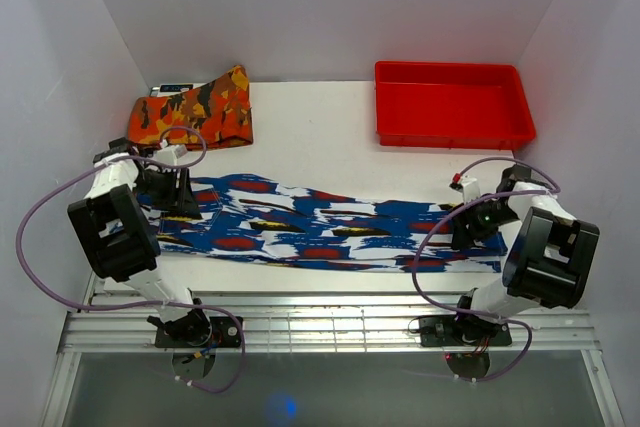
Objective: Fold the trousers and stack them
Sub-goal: Fold the trousers
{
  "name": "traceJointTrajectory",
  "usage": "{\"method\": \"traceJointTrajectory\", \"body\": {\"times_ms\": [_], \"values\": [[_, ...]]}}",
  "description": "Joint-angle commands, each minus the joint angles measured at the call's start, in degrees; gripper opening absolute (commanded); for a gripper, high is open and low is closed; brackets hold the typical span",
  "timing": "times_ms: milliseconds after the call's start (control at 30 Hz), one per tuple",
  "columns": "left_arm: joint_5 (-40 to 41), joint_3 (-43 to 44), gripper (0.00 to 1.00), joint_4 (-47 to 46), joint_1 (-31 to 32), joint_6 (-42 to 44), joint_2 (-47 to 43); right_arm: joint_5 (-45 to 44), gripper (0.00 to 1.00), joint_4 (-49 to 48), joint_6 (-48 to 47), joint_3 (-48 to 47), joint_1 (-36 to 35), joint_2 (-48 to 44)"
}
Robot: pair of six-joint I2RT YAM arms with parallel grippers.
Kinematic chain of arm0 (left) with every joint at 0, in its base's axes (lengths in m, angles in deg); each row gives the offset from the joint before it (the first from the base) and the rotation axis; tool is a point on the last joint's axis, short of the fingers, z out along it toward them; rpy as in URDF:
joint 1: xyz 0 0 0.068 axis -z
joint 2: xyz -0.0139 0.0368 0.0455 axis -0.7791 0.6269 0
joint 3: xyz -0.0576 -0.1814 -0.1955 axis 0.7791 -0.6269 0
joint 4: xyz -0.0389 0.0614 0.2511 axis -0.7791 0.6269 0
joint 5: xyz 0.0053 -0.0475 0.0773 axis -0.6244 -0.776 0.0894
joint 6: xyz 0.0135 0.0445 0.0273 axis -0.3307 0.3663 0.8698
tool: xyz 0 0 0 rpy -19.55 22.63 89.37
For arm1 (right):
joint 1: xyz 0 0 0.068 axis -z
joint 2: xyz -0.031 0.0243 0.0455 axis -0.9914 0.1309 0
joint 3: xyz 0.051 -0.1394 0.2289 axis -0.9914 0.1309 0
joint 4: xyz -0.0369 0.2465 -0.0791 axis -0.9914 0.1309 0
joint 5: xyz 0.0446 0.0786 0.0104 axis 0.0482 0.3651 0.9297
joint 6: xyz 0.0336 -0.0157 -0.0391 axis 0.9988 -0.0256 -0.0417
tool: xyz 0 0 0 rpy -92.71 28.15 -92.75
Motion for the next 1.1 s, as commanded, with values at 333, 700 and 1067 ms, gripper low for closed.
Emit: {"method": "traceJointTrajectory", "body": {"times_ms": [333, 700, 1067], "values": [[-10.03, -2.04, 0.63, 0.82, 5.85, 11.56, -2.8, -0.46, 0.63, -2.75, 1.83, -18.39, -0.64, 11.73], [-10.81, -0.46, 0.61, -1.82, 21.68, 10.51, -0.36, -5.26, 0.55, 2.64, -30.4, -14.29, -0.03, -1.28], [-9.33, -4.58, 0.63, -0.84, 21.68, 4.81, 1.76, -14.76, 0.54, -11.78, -48.97, 0.31, 0.24, -8.32]]}}
